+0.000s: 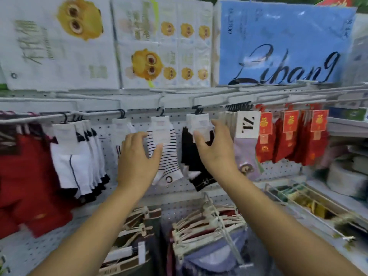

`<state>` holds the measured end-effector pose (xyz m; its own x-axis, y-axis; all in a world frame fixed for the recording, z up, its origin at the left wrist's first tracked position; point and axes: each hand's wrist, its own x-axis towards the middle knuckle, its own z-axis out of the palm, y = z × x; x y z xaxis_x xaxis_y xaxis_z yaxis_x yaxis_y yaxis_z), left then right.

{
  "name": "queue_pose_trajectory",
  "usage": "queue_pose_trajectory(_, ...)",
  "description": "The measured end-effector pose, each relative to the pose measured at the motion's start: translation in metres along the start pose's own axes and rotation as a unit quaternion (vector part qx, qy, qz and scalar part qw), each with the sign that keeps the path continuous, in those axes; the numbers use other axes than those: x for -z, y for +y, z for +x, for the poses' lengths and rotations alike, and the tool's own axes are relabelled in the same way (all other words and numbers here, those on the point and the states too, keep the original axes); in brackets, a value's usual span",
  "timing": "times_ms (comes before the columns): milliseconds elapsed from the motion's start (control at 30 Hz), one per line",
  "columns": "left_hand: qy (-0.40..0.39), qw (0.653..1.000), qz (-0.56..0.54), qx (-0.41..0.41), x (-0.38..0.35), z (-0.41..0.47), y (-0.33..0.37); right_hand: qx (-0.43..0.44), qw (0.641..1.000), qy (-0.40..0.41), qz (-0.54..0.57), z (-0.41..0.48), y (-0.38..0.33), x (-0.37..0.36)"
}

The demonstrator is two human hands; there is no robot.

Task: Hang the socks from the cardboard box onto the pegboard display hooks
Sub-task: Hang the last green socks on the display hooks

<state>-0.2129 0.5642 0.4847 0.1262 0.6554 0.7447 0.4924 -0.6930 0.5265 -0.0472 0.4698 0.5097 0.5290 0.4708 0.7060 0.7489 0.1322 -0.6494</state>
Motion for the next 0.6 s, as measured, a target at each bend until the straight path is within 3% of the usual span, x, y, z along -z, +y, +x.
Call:
queue_pose_trajectory(100,-0.023,0.998,-0.053,0.019,0.006,0.019,-0.003,-0.097,0.995,-0.014,0.006,0.021,-0.006,-0.016)
queue_pose_trajectory(233,-0.072,0.989,-0.116,0.054,0.006,0.043,-0.003,-0.133,0.991,-0.019,0.028,0.041,0.001,-0.026)
queue_pose_trajectory(500,-0.066,0.989,-0.129,0.032,0.005,0.063,-0.011,-0.133,0.991,0.012,-0.014,0.045,0.003,-0.031)
queue_pose_trajectory(600,-0.041,0.988,-0.152,0.012,0.017,0.057,-0.015,-0.032,0.991,0.114,-0.059,0.029,-0.002,-0.031)
